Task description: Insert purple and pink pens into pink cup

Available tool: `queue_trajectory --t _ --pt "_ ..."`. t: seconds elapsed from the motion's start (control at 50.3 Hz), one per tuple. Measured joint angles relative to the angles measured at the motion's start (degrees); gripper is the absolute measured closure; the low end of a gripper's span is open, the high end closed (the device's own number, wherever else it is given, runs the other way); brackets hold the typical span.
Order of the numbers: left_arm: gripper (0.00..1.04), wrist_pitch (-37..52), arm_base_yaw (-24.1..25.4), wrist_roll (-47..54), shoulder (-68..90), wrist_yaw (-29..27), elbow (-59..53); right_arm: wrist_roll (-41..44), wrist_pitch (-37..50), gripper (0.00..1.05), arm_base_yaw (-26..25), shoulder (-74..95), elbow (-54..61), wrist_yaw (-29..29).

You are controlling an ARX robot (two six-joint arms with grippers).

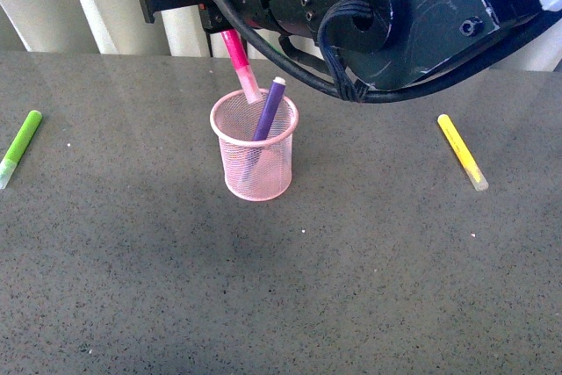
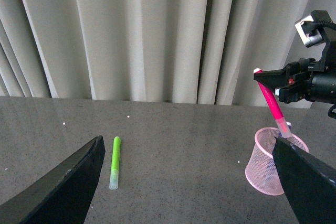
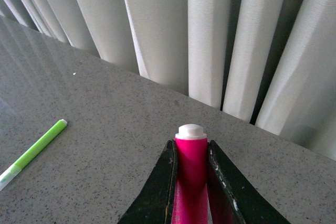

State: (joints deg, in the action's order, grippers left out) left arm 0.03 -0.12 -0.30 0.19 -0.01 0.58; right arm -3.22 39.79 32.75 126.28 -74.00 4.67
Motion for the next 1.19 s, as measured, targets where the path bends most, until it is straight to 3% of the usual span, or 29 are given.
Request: queue_trajectory --t 0.874,1.192 --pt "0.07 0.0 0.0 0.0 0.0 0.0 0.0 1.5 2.3 0.93 1.0 4.2 -1.2 0.1" --pt "0.07 0.0 0.0 0.0 0.0 0.0 0.0 -0.3 1.0 0.44 1.1 4.0 0.0 -0.1"
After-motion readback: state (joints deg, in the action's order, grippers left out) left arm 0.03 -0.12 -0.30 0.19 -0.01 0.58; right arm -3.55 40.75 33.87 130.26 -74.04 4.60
